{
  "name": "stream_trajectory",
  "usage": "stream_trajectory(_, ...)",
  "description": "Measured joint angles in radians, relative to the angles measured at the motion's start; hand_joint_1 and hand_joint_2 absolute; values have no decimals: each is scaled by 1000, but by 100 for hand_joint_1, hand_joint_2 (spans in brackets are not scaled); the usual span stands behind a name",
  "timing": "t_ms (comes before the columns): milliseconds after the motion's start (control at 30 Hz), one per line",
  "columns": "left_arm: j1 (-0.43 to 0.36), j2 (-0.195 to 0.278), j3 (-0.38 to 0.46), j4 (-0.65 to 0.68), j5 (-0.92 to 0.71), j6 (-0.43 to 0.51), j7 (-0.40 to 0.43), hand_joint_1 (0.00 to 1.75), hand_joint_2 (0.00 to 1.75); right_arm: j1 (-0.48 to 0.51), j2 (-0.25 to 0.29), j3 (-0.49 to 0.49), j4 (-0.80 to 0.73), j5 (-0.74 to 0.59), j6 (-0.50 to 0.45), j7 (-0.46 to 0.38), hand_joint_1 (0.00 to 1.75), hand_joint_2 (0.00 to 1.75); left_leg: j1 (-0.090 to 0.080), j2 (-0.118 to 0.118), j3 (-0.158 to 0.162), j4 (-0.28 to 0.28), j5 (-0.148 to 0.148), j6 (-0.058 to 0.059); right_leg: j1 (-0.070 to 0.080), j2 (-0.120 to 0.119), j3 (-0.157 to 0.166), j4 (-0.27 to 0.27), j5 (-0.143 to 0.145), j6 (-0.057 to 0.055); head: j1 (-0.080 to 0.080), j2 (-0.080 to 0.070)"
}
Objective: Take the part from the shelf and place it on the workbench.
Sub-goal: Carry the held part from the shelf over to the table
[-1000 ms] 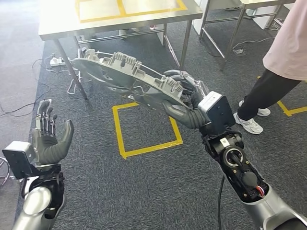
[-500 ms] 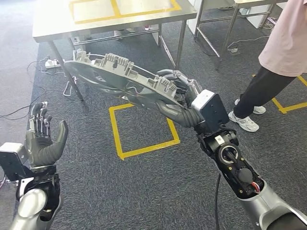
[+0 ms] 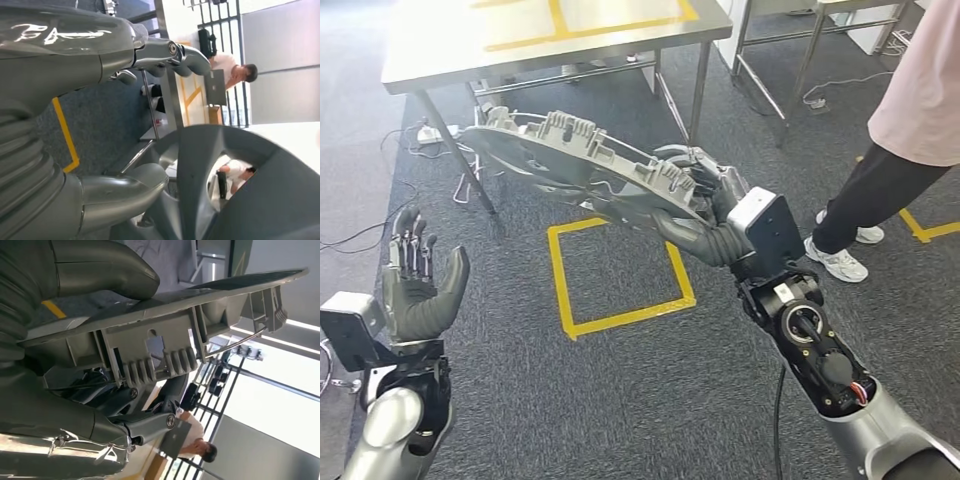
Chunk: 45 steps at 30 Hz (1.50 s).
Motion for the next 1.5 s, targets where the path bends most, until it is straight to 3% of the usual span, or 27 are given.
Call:
stream_trajectory(67,-1,0,0,0,0,0,-1,0,175,-1,0,0,1,0,0,0,175,175,2,17,-18,43,-17,-6,1,-1,12,0,-9,-17,-10,0)
stream_trajectory(100,-2,0,0,-1,0,0,-2,0,175,-2,0,-1,1,0,-1,-1,175,175,1,28,-48,97,-33,-8,2,-3,20,0,-15,-25,-16,0)
stream_trajectory(200,0,0,-1,0,-2,0,-4,0,175,-3,0,0,2,0,0,-2,175,175,-3,41,-193,306,-75,-5,10,-8,37,-1,-33,-38,-30,0)
stream_trajectory(233,2,1,-1,0,-2,0,-4,0,175,-3,0,0,3,0,0,-2,175,175,-6,41,-225,330,-62,1,13,-9,46,-1,-41,-39,-32,0)
stream_trajectory(267,3,1,-1,0,-4,0,-4,0,175,-2,0,0,4,0,2,-2,175,175,-11,41,-234,308,-28,9,14,-9,56,-1,-48,-40,-33,0)
stream_trajectory(333,3,1,-1,0,-7,0,-4,0,175,-2,0,0,6,0,4,-4,175,175,-31,42,-200,168,76,35,15,-9,78,-3,-66,-39,-36,0)
stream_trajectory(400,1,1,-2,-1,-8,0,-4,0,175,-2,0,0,8,0,5,-6,175,175,-48,43,-149,43,124,58,16,-8,91,-10,-79,-33,-39,0)
stream_trajectory(500,0,1,-2,-2,-11,0,-5,0,175,-2,0,0,11,1,7,-9,175,175,-51,42,-116,-7,106,69,18,-10,107,-19,-83,-17,-41,0)
stream_trajectory(567,1,1,-2,-3,-13,0,-6,0,175,-2,0,-1,11,2,7,-11,175,175,-45,39,-90,-22,97,72,20,-12,96,17,-89,-15,-37,0)
stream_trajectory(600,1,1,-2,-3,-13,-1,-6,0,175,-3,0,-1,12,2,7,-13,175,175,-42,37,-76,-28,92,74,20,-13,70,66,-100,-14,-33,0)
stream_trajectory(700,5,0,-2,-3,-14,-4,-6,0,175,-1,0,0,14,2,7,-16,175,175,-43,34,-48,-30,68,78,22,-12,-54,252,-162,-9,-24,0)
stream_trajectory(733,7,0,-2,-3,-14,-6,-6,0,175,0,0,0,15,2,7,-15,175,175,-42,32,-37,-29,59,77,22,-13,-82,275,-170,-6,-22,0)
stream_trajectory(767,8,0,-2,-3,-14,-6,-6,0,175,1,0,0,16,2,7,-15,175,175,-42,30,-24,-27,48,76,21,-13,-93,262,-158,-3,-19,0)
stream_trajectory(800,9,0,-2,-3,-14,-6,-6,0,175,2,0,0,17,2,7,-15,175,175,-41,28,-9,-25,36,74,20,-13,-88,215,-121,-1,-16,0)
stream_trajectory(867,10,0,-2,-3,-14,-7,-6,0,175,2,0,-1,18,2,7,-16,175,175,-39,25,20,-19,10,68,20,-13,-58,80,-12,-1,-8,0)
stream_trajectory(900,9,0,-2,-3,-14,-7,-6,0,175,1,0,-1,19,3,7,-16,175,175,-40,24,26,-16,0,63,22,-13,-40,25,22,-5,-6,0)
stream_trajectory(933,9,0,-2,-3,-14,-7,-5,0,175,-1,1,-1,19,4,7,-17,175,175,-39,24,28,-14,-6,58,25,-13,-30,-6,40,-12,-6,0)
stream_trajectory(1033,7,0,-4,-3,-14,-8,-5,0,175,-5,3,-2,19,5,6,-18,175,175,-39,25,27,-5,-16,42,29,-15,-9,-27,33,-37,-10,0)
stream_trajectory(1067,6,0,-4,-3,-14,-9,-6,0,175,-5,3,-3,19,6,6,-17,175,175,-39,27,16,22,-18,37,27,-16,1,-32,29,-42,-12,0)
stream_trajectory(1100,5,0,-5,-3,-14,-9,-7,0,175,-5,3,-5,19,6,6,-17,175,175,-37,30,-11,68,-22,32,24,-16,10,-36,26,-46,-14,0)
stream_trajectory(1200,6,0,-6,-3,-14,-9,-8,0,175,-5,4,-7,20,7,5,-18,175,175,-27,37,-158,265,-68,16,21,-17,33,-40,5,-51,-24,0)
stream_trajectory(1233,7,0,-7,-3,-13,-9,-8,0,175,-5,5,-8,20,7,5,-18,175,175,-24,38,-196,297,-82,13,20,-17,43,-40,-4,-50,-26,0)
stream_trajectory(1267,7,0,-8,-3,-13,-9,-8,0,175,-4,5,-8,20,7,5,-17,175,175,-21,40,-215,292,-80,11,19,-17,55,-40,-14,-49,-27,0)
stream_trajectory(1300,7,0,-8,-2,-13,-9,-8,0,175,-3,5,-8,20,7,5,-17,175,175,-19,41,-214,251,-53,10,18,-17,70,-40,-26,-46,-27,0)
stream_trajectory(1367,6,0,-8,-2,-13,-9,-8,0,175,-4,5,-8,20,7,6,-17,175,175,-18,44,-178,107,53,11,16,-16,99,-39,-49,-38,-31,0)
stream_trajectory(1433,6,0,-9,-2,-12,-9,-8,0,175,-5,6,-8,20,7,6,-17,175,175,-22,48,-146,9,123,20,18,-13,117,-42,-71,-25,-38,0)
stream_trajectory(1500,4,1,-10,-1,-11,-9,-8,0,175,-7,7,-8,20,7,6,-17,175,175,-24,48,-134,-8,124,35,20,-12,129,-42,-81,-12,-41,0)
